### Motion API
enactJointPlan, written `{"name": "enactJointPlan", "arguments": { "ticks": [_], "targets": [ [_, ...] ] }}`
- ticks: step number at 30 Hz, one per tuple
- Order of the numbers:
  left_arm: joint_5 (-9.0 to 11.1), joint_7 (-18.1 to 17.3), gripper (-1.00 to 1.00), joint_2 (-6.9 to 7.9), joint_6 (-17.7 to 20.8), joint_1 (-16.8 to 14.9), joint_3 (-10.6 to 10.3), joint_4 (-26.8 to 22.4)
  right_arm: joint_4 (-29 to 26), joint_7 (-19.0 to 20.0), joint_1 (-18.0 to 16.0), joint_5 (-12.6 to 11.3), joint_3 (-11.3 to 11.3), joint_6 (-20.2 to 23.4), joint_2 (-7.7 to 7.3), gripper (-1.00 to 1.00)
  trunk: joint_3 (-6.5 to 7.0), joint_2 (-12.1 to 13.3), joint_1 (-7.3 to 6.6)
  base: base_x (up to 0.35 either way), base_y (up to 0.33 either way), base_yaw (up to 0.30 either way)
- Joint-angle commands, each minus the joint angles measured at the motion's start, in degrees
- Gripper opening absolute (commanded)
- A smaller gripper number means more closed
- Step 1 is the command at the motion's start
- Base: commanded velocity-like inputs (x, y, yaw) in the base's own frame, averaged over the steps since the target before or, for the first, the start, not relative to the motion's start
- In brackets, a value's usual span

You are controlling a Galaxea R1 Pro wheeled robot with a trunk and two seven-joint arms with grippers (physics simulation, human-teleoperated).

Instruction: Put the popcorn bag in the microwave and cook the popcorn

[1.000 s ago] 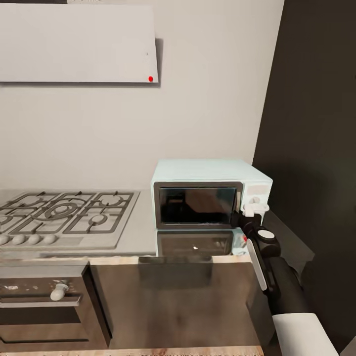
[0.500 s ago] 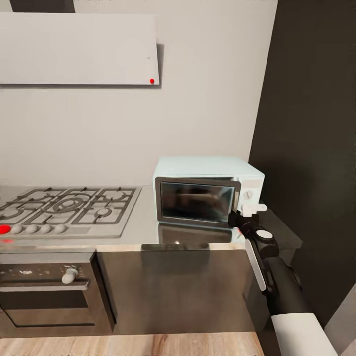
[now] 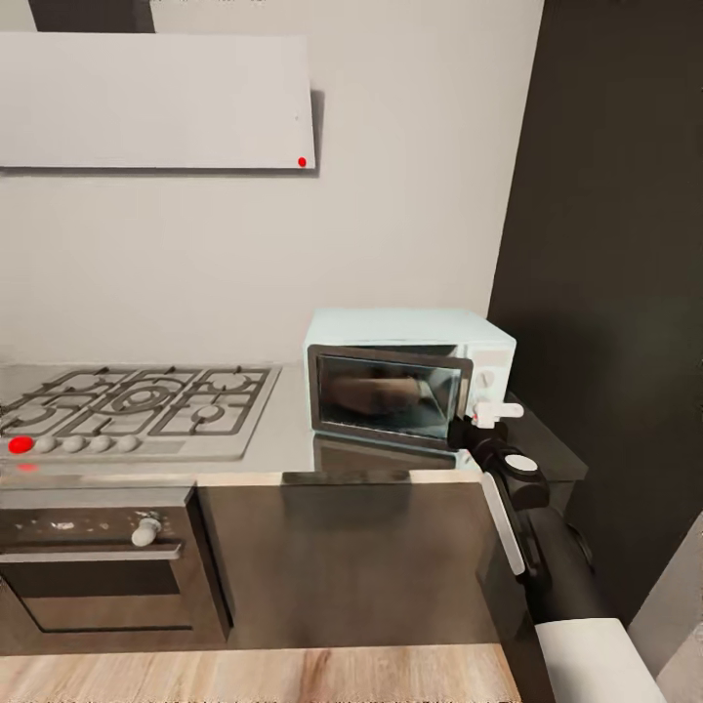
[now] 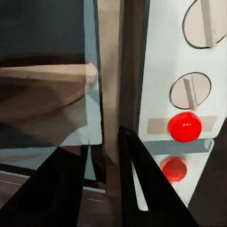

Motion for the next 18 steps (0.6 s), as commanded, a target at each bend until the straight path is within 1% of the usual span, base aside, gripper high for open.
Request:
{"name": "enactJointPlan", "arguments": {
  "ticks": [1,8,18],
  "targets": [
    [0.46,0.04,1.00,-0.05,-0.14,0.01,0.10,-0.03,-0.11,-0.45,-0.07,1.51,-0.37,0.43,-0.01,-1.00,-0.05,-0.04,-0.01,-0.100,0.005,0.000],
    [0.46,0.04,1.00,-0.09,-0.13,0.01,0.10,-0.03,-0.11,-0.45,-0.06,1.57,-0.37,0.43,-0.01,-1.00,-0.05,-0.04,-0.01,-0.123,0.059,0.000],
    [0.46,0.04,1.00,-0.10,-0.13,0.01,0.10,-0.03,-0.11,-0.42,-0.07,1.58,-0.37,0.50,-0.09,-1.00,-0.05,-0.04,-0.01,-0.177,0.057,0.000]
  ]
}}
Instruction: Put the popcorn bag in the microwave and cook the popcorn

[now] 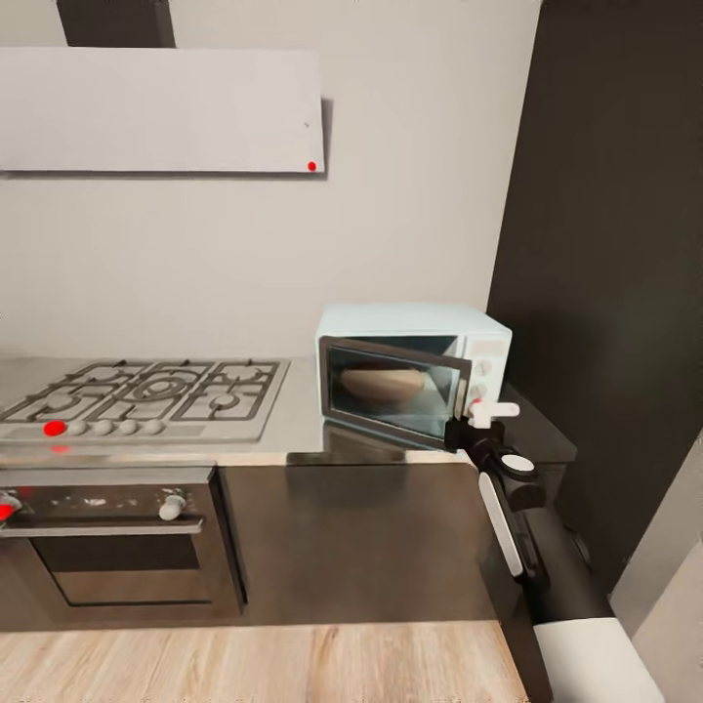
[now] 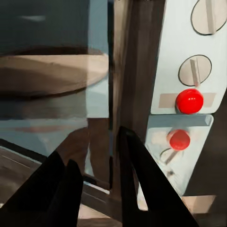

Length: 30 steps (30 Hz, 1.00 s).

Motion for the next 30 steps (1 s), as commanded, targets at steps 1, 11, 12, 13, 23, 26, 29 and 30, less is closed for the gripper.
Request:
{"name": "enactJointPlan", "arguments": {
  "ticks": [1,11,12,13,23,26,29,30],
  "targets": [
    [0.46,0.04,1.00,-0.02,-0.12,0.01,0.10,-0.03,-0.09,-0.47,-0.06,1.34,-1.45,0.44,-0.03,-1.00,-0.05,-0.04,-0.03,-0.189,0.006,0.000],
    [0.45,0.04,1.00,-0.01,-0.18,0.01,0.07,-0.03,-0.09,-0.41,-0.06,1.32,-1.45,0.66,-0.04,1.00,-0.05,-0.04,-0.03,-0.115,0.001,0.000],
    [0.46,0.04,1.00,-0.01,-0.19,0.01,0.04,-0.03,-0.09,-0.39,-0.06,1.33,-1.45,0.74,-0.04,1.00,-0.05,-0.04,-0.03,-0.002,0.000,0.000],
    [0.46,0.04,1.00,-0.01,-0.19,0.01,0.06,-0.03,-0.09,-0.37,-0.06,1.30,-1.45,0.80,-0.04,1.00,-0.05,-0.04,-0.03,-0.001,0.000,0.000],
    [0.43,0.04,1.00,0.06,-0.17,0.01,0.01,-0.03,-0.09,0.10,-0.06,0.96,-1.52,4.13,-2.10,1.00,-0.05,-0.04,-0.03,0.000,0.000,0.000],
    [0.44,0.04,1.00,0.02,-0.13,0.01,0.01,-0.03,-0.05,0.11,-0.06,0.87,-1.55,4.58,-6.32,1.00,-0.05,-0.04,-0.03,0.000,0.000,0.000],
    [0.44,0.04,1.00,-0.01,-0.17,0.01,0.01,-0.03,-0.01,0.05,-0.06,0.82,-1.81,4.33,-8.27,1.00,-0.05,-0.04,-0.03,0.000,0.000,0.000],
    [0.45,0.04,1.00,-0.01,-0.17,0.01,0.01,-0.03,-0.01,0.01,-0.06,0.82,-1.89,4.24,-8.58,1.00,-0.05,-0.04,-0.03,0.000,0.000,0.000]
  ]
}}
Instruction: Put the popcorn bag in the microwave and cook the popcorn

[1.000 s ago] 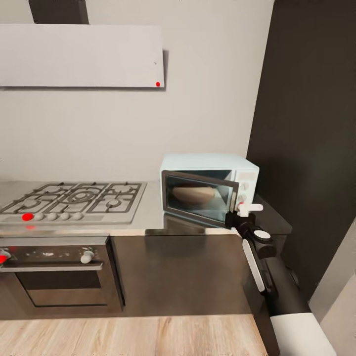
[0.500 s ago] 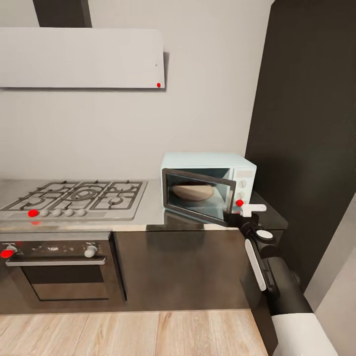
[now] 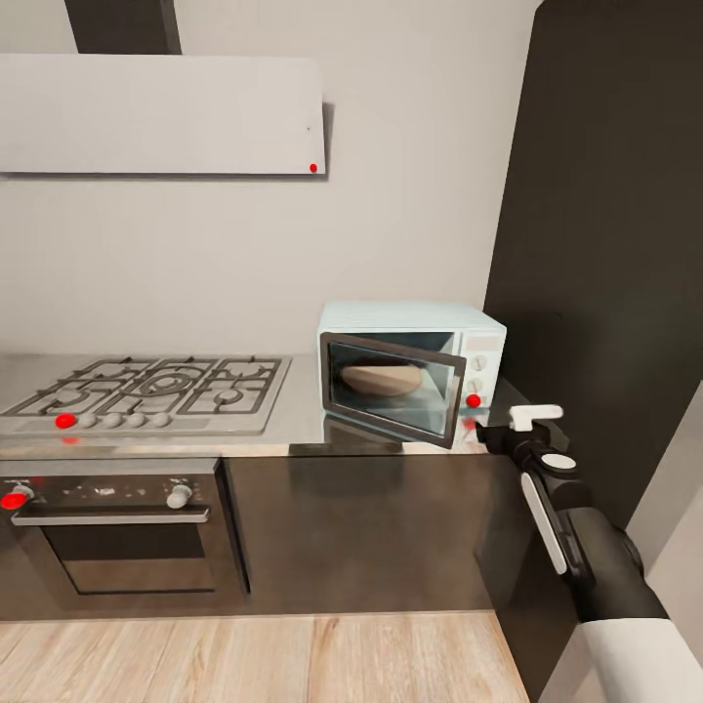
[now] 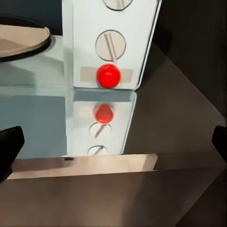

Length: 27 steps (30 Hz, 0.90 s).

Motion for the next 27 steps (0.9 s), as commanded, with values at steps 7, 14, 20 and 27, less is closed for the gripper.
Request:
{"name": "enactJointPlan", "arguments": {
  "ticks": [7,14,20,27],
  "targets": [
    [0.40,-0.02,1.00,0.05,-0.08,-0.01,0.10,0.02,-0.06,-0.49,-0.03,0.31,0.05,0.14,-0.19,1.00,-0.06,-0.03,0.00,0.015,0.000,0.000],
    [0.29,-0.13,1.00,0.09,-0.07,-0.01,0.01,0.08,-0.06,-0.67,-0.03,0.06,0.02,0.04,-0.20,1.00,-0.06,-0.03,0.00,0.276,0.000,0.000],
    [0.29,-0.13,1.00,0.15,-0.08,-0.01,0.05,0.08,-0.06,-0.68,-0.03,0.14,0.01,-0.04,-0.19,1.00,-0.06,-0.03,0.00,0.318,0.000,0.000],
    [0.29,-0.06,1.00,0.14,-0.15,-0.01,0.08,0.08,-0.06,0.03,-0.03,-0.38,0.06,-0.06,-0.19,1.00,-0.06,-0.03,0.00,0.151,0.000,0.000]
  ]
}}
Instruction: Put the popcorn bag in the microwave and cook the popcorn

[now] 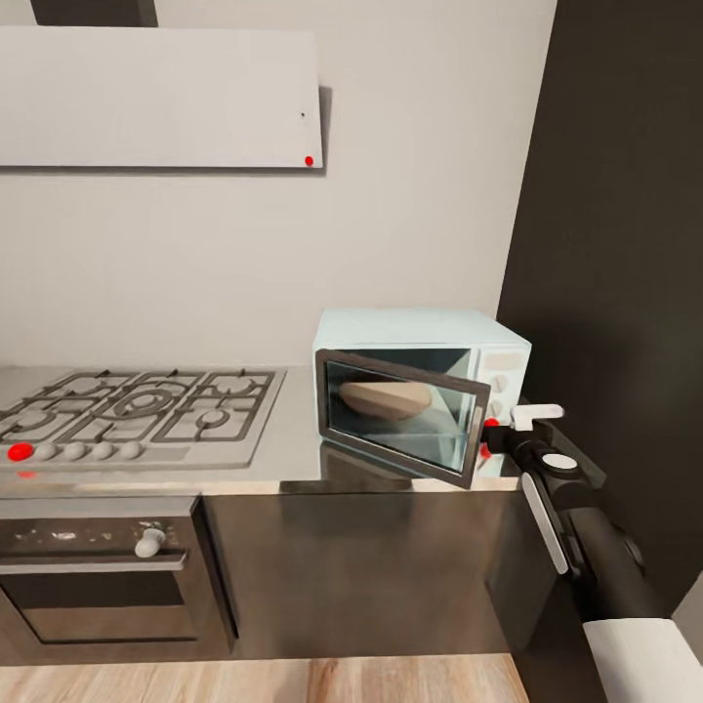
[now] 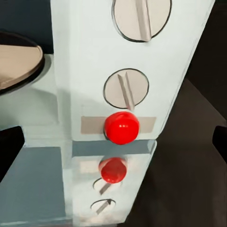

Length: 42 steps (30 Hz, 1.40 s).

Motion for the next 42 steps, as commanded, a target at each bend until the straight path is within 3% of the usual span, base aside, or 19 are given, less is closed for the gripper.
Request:
{"name": "enactJointPlan", "arguments": {
  "ticks": [1,5,8,15,22,34,39,42],
  "targets": [
    [0.44,0.04,1.00,-0.01,-0.13,-0.01,0.08,-0.03,-0.07,0.81,-0.04,-0.21,0.06,0.31,-0.02,1.00,-0.06,-0.03,0.00,0.013,0.000,0.000],
    [0.44,0.04,1.00,0.00,-0.14,-0.01,0.08,-0.03,-0.07,9.69,-0.04,0.30,0.02,0.47,-0.15,1.00,-0.06,-0.03,0.00,0.003,0.000,0.000],
    [0.46,0.01,1.00,0.00,-0.14,-0.01,0.08,-0.03,-0.07,12.29,-0.04,0.50,0.05,0.96,-0.19,1.00,-0.06,-0.03,0.00,0.000,0.000,0.000],
    [0.59,0.13,1.00,-0.09,-3.52,-0.01,0.12,-0.01,-0.07,12.99,-0.04,0.47,0.08,1.26,-0.20,1.00,-0.06,-0.03,0.00,-0.122,0.000,0.000],
    [0.62,0.22,1.00,-0.17,-3.65,-0.01,0.17,-0.01,-0.07,12.87,-0.04,0.55,0.16,1.27,-0.12,1.00,-0.06,-0.03,0.00,-0.312,0.093,0.000],
    [0.62,0.22,1.00,-0.17,-3.65,-0.01,0.17,-0.01,-0.07,13.57,-0.04,0.17,0.24,2.17,-0.18,1.00,-0.06,-0.03,0.00,-0.131,0.293,0.000],
    [0.62,0.22,1.00,-0.17,-3.65,-0.01,0.11,-0.01,-0.07,21.35,-0.04,0.30,0.05,3.24,-0.31,1.00,-0.06,-0.03,0.00,-0.082,0.314,0.000],
    [0.62,0.22,1.00,-0.17,-3.65,-0.01,0.08,-0.01,-0.07,25.96,-0.04,0.14,0.03,3.29,-2.18,1.00,-0.06,-0.03,0.00,-0.080,0.314,0.000]
  ]
}}
